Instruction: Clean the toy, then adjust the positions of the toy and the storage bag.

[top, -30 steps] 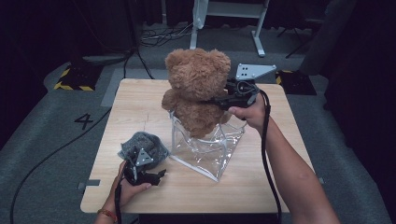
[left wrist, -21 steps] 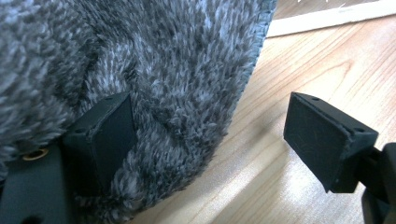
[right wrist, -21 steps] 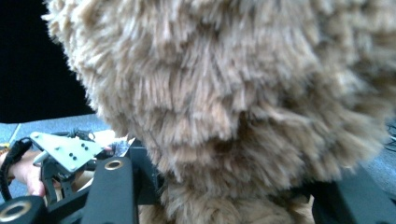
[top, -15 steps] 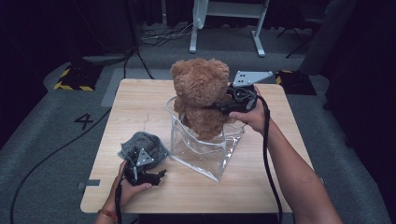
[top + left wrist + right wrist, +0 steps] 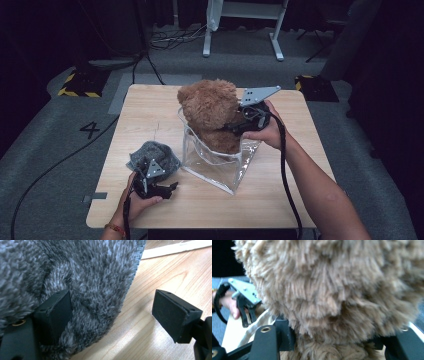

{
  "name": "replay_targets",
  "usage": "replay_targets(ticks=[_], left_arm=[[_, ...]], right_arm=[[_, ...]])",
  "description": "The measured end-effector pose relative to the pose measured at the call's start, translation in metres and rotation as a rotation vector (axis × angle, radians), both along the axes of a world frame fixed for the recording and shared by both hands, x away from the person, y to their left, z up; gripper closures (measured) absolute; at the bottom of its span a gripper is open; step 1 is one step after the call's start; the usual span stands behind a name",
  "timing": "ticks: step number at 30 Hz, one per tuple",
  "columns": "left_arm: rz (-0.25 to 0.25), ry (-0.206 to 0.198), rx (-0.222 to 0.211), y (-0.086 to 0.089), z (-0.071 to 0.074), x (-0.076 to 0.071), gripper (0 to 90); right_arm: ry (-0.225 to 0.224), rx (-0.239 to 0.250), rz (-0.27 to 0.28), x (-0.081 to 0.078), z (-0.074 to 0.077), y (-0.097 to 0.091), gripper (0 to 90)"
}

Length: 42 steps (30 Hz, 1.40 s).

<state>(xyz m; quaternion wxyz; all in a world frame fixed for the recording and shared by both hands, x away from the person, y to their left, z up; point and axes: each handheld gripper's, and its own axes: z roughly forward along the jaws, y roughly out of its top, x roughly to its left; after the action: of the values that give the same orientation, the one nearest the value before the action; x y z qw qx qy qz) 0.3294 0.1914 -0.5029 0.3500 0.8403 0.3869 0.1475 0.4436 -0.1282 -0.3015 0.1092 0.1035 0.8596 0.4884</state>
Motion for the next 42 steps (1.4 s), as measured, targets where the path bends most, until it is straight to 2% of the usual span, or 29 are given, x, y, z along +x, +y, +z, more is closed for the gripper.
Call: replay_targets(ticks=[2,3,5,9,16,21,30,35,42], left_arm=[[-0.003,0.004,-0.001,0.0,0.0,0.0,16.7],[-0.004,-0.007,0.007,0.001,0.0,0.001,16.7],[-0.005,-0.006,0.006,0.001,0.0,0.0,16.7],[-0.005,-0.006,0.003,0.001,0.0,0.001,16.7],[-0.004,-0.005,0.005,0.001,0.0,0.0,16.7],[-0.008,-0.001,0.002,0.001,0.001,0.001,16.7],[-0.009,0.0,0.002,0.002,0.001,0.001,16.7],[-0.005,-0.004,0.003,0.001,0.0,0.0,16.7],[-0.001,0.002,0.0,0.0,0.0,0.0,16.6]], right_arm=[[-0.002,-0.023,-0.001,-0.004,-0.001,0.003,39.4],[-0.004,-0.031,-0.004,-0.005,-0.001,0.005,39.3],[0.015,-0.031,-0.008,-0.007,-0.001,0.006,39.1],[0.021,-0.055,-0.007,-0.01,-0.002,0.008,38.9],[0.056,-0.072,-0.005,-0.008,-0.014,0.008,38.1],[0.072,-0.082,-0.005,-0.008,-0.016,0.006,36.8],[0.104,-0.138,0.002,-0.009,-0.016,0.006,34.9],[0.11,-0.155,-0.005,-0.01,-0.017,0.006,33.3],[0.132,-0.21,-0.029,-0.008,-0.02,0.009,31.5]])
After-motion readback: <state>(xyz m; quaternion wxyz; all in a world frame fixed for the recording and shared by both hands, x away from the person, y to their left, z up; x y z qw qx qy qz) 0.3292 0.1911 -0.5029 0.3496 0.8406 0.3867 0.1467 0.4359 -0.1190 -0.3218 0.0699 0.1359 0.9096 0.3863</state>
